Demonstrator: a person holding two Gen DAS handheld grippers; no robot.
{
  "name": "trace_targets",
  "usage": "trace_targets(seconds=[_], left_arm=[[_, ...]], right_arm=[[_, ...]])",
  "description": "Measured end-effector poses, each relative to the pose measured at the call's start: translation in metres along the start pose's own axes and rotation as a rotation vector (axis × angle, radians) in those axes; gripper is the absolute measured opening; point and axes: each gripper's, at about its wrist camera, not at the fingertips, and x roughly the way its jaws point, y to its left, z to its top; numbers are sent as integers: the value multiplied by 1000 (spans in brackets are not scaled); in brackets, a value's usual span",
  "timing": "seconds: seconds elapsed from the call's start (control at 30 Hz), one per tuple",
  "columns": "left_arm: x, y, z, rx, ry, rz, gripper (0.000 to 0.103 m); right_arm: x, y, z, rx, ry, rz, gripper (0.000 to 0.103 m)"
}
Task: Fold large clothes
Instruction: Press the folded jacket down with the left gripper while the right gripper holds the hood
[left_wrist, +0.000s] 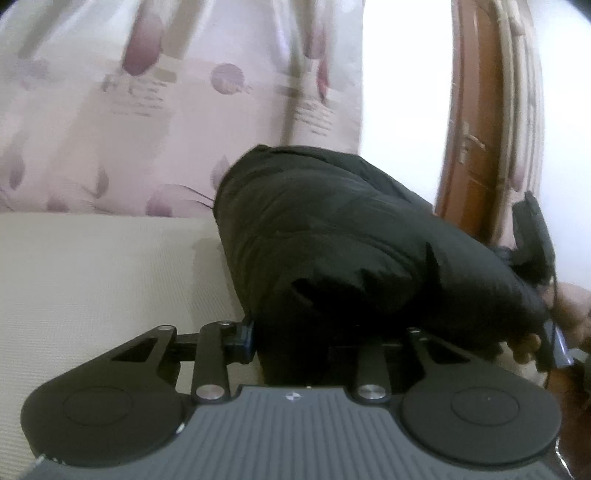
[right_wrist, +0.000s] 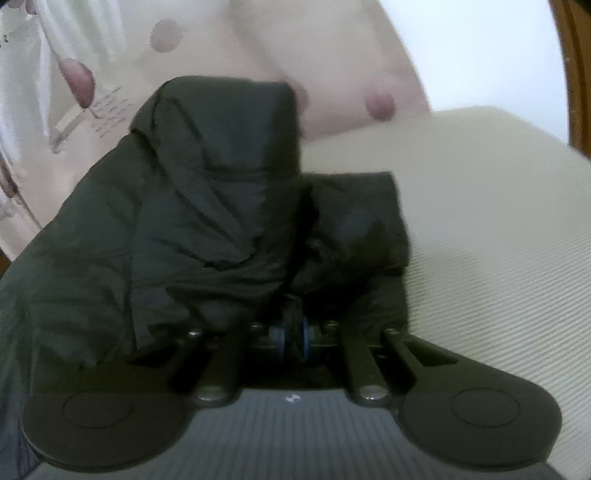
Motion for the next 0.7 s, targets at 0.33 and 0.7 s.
trace_targets(seconds=[0.33, 0.7], left_arm=[[-77, 52, -25, 17, 40, 174, 32], [-92, 63, -30, -8, 6, 145, 38]], right_arm=[[43, 84, -10, -59, 35, 220, 9], [29, 103, 49, 79, 72, 292, 81]])
